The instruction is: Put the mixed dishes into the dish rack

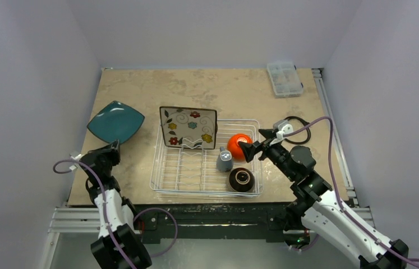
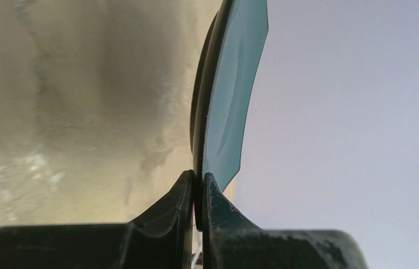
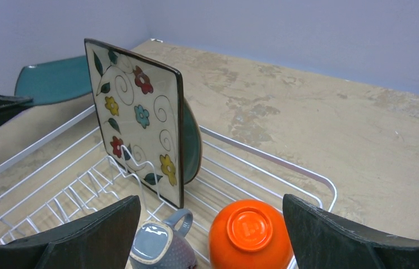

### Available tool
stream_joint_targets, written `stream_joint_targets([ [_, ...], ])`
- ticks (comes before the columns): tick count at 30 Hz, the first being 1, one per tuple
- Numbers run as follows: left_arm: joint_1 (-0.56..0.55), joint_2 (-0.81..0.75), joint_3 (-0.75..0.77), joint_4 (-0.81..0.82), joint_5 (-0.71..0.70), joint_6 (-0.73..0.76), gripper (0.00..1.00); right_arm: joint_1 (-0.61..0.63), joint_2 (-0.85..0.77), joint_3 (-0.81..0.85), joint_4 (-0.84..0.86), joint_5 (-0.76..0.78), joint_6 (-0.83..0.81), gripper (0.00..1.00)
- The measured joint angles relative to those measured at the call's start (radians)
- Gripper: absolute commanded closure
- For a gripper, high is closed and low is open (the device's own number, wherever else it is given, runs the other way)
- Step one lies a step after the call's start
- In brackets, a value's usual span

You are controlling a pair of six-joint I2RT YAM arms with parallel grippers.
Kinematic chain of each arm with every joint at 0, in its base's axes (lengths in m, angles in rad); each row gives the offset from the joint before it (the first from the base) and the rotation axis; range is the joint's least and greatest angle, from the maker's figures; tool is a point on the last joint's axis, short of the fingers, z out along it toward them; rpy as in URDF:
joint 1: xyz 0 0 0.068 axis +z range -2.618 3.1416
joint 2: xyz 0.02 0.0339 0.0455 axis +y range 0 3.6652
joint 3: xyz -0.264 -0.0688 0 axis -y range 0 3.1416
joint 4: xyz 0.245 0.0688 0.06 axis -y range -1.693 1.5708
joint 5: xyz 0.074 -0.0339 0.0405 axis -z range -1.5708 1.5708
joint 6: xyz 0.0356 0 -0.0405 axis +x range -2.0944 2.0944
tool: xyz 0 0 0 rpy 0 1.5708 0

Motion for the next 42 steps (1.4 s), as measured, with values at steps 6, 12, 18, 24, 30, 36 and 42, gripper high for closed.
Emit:
stream_joint_targets([
  [6,0.0,0.047,0.072,0.144,0.067,-0.093,1.0,0.0,0.012,0.0,0.0,0.0,0.003,0.01],
  [12,-0.012,0.122,0.256,0.27,0.184,-0.147,1.0,0.0,0.042,0.007,0.0,0.006,0.051,0.01],
  [18,-0.101,0.11,0.401,0.351,0.233,-0.175,1.0,-0.001,0.122,0.069,-0.002,0.051,0.219,0.01],
  [24,-0.266,0.108,0.472,0.361,0.264,-0.176,1.0,0.001,0.197,0.127,0.036,-0.059,0.336,0.01],
  [30,-0.426,0.098,0.476,0.339,0.25,-0.171,1.0,0.056,0.227,0.132,0.118,-0.117,0.422,0.01],
  [36,-0.56,0.072,0.461,0.328,0.227,-0.163,1.0,0.106,0.313,0.209,0.207,-0.143,0.491,0.01],
  [42,-0.613,0.048,0.394,0.318,0.267,-0.158,1.0,0.106,0.402,0.438,0.052,-0.133,0.473,0.01],
])
